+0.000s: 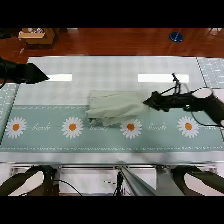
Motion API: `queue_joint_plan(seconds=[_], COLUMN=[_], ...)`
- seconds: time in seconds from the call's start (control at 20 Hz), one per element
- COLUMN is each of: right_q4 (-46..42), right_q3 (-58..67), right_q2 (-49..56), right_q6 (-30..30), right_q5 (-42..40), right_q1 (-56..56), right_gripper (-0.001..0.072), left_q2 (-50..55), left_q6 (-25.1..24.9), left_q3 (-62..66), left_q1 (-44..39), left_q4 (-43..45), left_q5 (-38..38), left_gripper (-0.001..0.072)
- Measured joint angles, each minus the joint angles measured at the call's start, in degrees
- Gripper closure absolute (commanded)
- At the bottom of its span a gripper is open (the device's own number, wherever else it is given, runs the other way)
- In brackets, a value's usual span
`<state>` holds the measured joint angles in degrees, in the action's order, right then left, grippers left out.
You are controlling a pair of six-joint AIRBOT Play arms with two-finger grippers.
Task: Fold the shirts.
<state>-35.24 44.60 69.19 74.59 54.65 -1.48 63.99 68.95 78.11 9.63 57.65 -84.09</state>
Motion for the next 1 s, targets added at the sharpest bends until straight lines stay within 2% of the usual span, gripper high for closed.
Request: queue_joint_plan(seconds=[0.2,0.5,0.8,1.0], right_q4=[-10.6,-35.8,-62.2,-69.7], right_q3=[5.6,11.5,12.6,12.7], right_q2=[-9.6,-18.4,-20.1,-20.4], right_q6=[5.8,13.8,15.7,15.9], right_q5=[6.8,22.2,34.9,38.7], right_q1=[-11.8,-35.8,-57.7,-68.9], right_gripper=[0.0677,0.0677,0.0676,0.0676], left_q2=[0.0,0.3,0.7,0.8], left_q6=[0.0,-0.1,-0.2,-0.2], left_q3=[0.0,0.0,0.0,0.0], left_q1=[0.0,0.0,0.0,0.1], left_q4=[0.0,0.0,0.0,0.0], left_q5=[0.0,0.0,0.0,0.0], left_gripper=[0.0168,0.0168,0.0168,0.0168])
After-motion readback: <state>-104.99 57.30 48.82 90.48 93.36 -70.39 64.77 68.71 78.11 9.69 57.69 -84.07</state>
